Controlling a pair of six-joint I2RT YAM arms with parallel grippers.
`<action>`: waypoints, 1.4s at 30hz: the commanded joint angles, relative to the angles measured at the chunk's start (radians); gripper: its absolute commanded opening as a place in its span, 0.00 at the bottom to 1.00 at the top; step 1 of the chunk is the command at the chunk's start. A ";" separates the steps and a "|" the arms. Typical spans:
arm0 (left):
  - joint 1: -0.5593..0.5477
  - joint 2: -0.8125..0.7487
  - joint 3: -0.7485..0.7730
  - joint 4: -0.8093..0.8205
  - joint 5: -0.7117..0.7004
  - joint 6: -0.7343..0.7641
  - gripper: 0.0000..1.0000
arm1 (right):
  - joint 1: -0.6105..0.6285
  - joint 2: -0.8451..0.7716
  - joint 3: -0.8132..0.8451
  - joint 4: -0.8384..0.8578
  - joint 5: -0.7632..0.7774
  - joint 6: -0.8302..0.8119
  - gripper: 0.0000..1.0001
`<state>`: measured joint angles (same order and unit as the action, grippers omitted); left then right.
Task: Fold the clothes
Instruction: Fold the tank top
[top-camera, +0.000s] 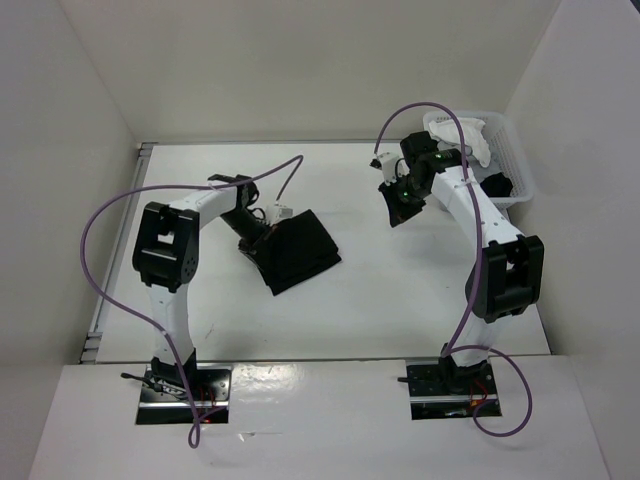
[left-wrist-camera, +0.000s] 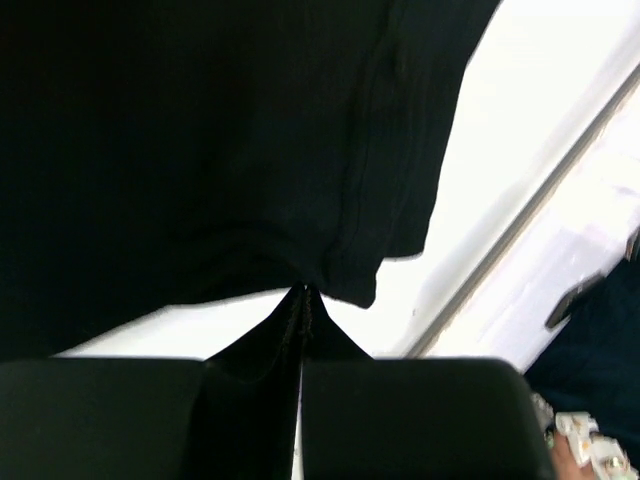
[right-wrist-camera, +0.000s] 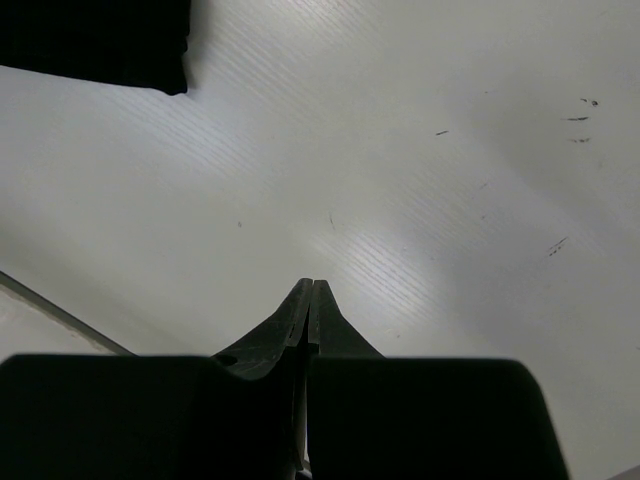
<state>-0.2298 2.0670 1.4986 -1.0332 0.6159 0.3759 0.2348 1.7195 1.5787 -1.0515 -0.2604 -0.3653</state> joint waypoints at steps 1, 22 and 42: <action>-0.003 -0.054 -0.027 -0.094 -0.028 0.075 0.00 | -0.006 -0.003 0.027 0.015 -0.016 -0.014 0.00; -0.052 0.053 0.189 0.062 -0.081 -0.072 0.00 | -0.006 0.005 0.038 0.004 -0.007 -0.023 0.01; -0.072 -0.027 0.078 0.013 -0.180 -0.042 0.00 | -0.006 -0.005 0.029 0.022 -0.007 -0.023 0.01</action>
<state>-0.2981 2.0995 1.5948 -0.9791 0.4500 0.3119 0.2348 1.7439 1.5986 -1.0519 -0.2668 -0.3801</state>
